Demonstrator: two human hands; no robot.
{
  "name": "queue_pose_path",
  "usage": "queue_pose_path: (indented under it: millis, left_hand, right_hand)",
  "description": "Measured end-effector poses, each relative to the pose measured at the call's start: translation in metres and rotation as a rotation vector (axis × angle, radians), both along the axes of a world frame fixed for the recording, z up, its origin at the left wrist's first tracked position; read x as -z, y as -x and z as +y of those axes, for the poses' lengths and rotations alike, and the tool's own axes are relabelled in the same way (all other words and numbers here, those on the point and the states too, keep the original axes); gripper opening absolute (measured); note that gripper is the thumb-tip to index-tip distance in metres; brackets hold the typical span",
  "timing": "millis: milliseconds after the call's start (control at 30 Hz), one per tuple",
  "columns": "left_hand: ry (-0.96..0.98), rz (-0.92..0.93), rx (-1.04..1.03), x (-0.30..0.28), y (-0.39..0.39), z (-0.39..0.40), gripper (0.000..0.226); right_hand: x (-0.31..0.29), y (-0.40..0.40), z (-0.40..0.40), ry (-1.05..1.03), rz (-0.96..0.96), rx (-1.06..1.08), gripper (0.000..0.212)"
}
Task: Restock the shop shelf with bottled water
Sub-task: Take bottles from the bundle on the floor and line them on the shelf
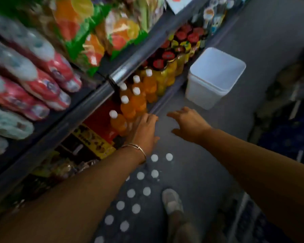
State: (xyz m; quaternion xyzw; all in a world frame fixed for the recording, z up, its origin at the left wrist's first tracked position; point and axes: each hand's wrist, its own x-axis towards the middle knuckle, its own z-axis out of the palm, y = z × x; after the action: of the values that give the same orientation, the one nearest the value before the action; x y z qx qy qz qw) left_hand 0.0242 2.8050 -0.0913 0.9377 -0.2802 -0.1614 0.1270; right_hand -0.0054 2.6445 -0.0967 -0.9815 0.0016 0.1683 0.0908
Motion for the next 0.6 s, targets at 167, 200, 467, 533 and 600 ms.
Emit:
queue_pose_path:
  millis: [167, 200, 467, 533, 600]
  left_hand:
    - [-0.053, 0.076, -0.03, 0.104, 0.005, 0.006, 0.051]
    - [-0.06, 0.092, -0.03, 0.121, 0.007, 0.007, 0.051]
    - [-0.015, 0.101, -0.149, 0.204, -0.002, 0.02, 0.052]
    - [-0.005, 0.08, -0.185, 0.212, -0.007, 0.029, 0.051]
    - [0.0, 0.056, -0.223, 0.219, -0.015, 0.039, 0.05]
  right_hand:
    - [0.121, 0.019, 0.01, -0.062, 0.129, 0.041, 0.061]
    - [0.141, 0.022, 0.012, -0.069, 0.159, 0.05, 0.06]
    - [0.232, 0.005, 0.028, -0.2, 0.16, 0.125, 0.061]
    - [0.24, -0.012, 0.036, -0.264, 0.12, 0.17, 0.058]
    - [0.248, -0.029, 0.046, -0.306, 0.094, 0.171, 0.058]
